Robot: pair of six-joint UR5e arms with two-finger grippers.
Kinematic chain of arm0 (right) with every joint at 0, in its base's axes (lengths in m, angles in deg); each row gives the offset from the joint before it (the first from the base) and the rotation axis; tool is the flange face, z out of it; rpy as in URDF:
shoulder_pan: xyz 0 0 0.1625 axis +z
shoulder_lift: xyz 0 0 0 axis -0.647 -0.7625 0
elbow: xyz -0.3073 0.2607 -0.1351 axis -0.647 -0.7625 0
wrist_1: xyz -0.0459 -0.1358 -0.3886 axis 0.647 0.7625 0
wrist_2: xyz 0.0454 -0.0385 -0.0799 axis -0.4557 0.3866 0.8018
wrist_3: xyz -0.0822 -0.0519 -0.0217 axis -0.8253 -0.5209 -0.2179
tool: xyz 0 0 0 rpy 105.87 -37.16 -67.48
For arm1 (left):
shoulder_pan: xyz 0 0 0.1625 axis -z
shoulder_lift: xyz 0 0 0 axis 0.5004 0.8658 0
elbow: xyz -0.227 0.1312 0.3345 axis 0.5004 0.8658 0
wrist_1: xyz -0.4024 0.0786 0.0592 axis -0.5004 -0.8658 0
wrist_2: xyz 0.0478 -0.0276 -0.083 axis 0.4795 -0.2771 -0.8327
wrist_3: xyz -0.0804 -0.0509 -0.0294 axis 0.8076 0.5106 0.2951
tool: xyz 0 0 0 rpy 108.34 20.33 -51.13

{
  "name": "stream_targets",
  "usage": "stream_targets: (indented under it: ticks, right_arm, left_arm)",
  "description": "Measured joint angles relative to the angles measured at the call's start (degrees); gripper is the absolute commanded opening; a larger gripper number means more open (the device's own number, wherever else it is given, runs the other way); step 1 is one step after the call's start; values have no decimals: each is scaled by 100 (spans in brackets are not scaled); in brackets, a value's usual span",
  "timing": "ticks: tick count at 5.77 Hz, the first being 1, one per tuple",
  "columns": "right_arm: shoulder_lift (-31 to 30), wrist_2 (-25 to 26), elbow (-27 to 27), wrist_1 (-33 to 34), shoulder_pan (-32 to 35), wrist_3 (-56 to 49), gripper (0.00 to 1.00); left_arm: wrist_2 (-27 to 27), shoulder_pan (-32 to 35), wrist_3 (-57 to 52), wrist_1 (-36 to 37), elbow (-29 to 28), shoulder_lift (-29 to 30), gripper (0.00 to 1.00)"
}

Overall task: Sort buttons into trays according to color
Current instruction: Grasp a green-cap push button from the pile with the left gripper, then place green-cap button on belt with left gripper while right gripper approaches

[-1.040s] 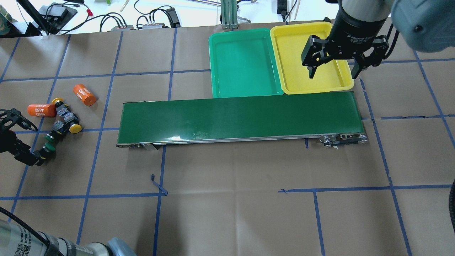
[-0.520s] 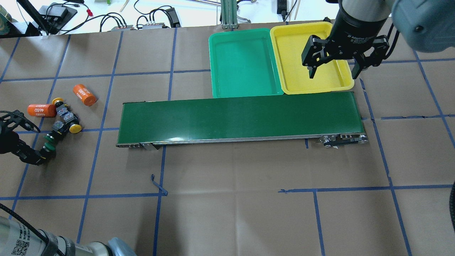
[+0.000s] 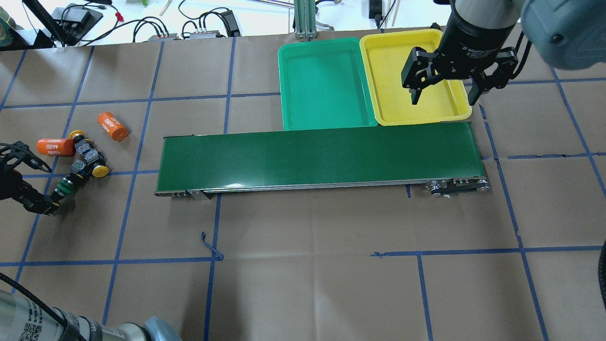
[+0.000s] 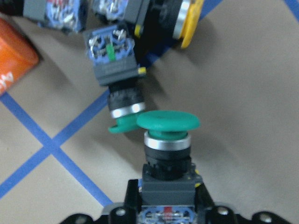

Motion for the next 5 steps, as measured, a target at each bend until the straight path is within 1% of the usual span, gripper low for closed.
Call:
stream_targets:
  ticks: [2,3,5]
  right_arm:
    - [4,0,0,0,0,-3,100]
    - [4,0,0,0,0,-7,100]
    - [4,-20,0,-3,3,-15,100]
  left_arm:
    - [-11,937,-152,-707,-202,-450,0]
    - [-2,1553,-423,-985,-314,-507,0]
    - [-33,2823,-992,-1124,-422,-426,1]
